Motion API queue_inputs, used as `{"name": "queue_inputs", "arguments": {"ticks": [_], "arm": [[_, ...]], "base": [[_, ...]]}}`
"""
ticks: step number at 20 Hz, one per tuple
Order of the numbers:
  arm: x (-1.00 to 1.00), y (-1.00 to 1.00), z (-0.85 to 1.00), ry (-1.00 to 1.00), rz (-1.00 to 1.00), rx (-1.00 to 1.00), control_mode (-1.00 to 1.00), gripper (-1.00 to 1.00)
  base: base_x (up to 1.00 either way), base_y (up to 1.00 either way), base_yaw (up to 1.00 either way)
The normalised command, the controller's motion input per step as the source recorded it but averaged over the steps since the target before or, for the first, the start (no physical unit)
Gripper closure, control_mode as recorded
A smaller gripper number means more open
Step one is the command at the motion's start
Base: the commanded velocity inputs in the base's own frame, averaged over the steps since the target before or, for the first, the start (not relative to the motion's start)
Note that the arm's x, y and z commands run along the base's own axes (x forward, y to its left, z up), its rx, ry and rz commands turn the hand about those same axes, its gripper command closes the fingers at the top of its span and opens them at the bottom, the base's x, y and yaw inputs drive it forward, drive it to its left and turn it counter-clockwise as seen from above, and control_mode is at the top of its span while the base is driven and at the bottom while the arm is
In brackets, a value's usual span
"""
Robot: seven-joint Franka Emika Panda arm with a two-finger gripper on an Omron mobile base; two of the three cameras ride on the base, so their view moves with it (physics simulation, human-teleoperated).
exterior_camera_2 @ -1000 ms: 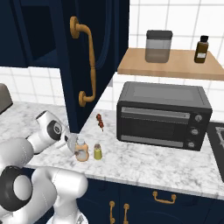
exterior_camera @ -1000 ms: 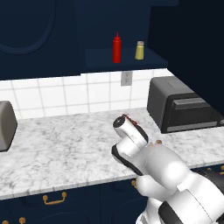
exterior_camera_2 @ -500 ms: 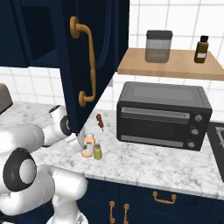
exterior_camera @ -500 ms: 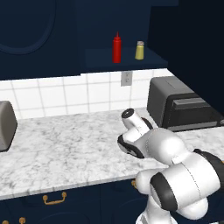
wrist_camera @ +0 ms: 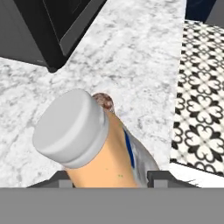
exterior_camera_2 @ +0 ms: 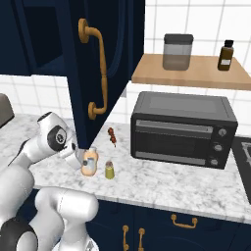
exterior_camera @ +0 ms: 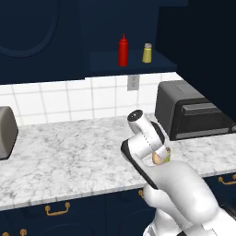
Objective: Put the shaker and condiment bottle from the counter next to their counterparts in the cabinet.
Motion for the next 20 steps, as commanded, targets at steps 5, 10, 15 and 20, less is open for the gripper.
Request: {"name": "queue_inputs", "arguments": {"ticks": [5, 10, 15, 20], "arm": [[-0.70, 0.18, 0.86, -0.02, 0.17, 0.13, -1.00, 1.00], [-0.69, 0.10, 0.80, -0.04, 0.16, 0.18, -1.00, 1.00], [-0.59, 0.22, 0.85, -0.05, 0.17, 0.18, -1.00, 1.00], [-0.11, 0.19, 0.51, -0.17, 0.14, 0.04, -1.00, 1.00]], "base": [[0.00, 0.00, 0.00], [0.00, 0.00, 0.00], [0.00, 0.00, 0.00], [0.00, 0.00, 0.00]]}}
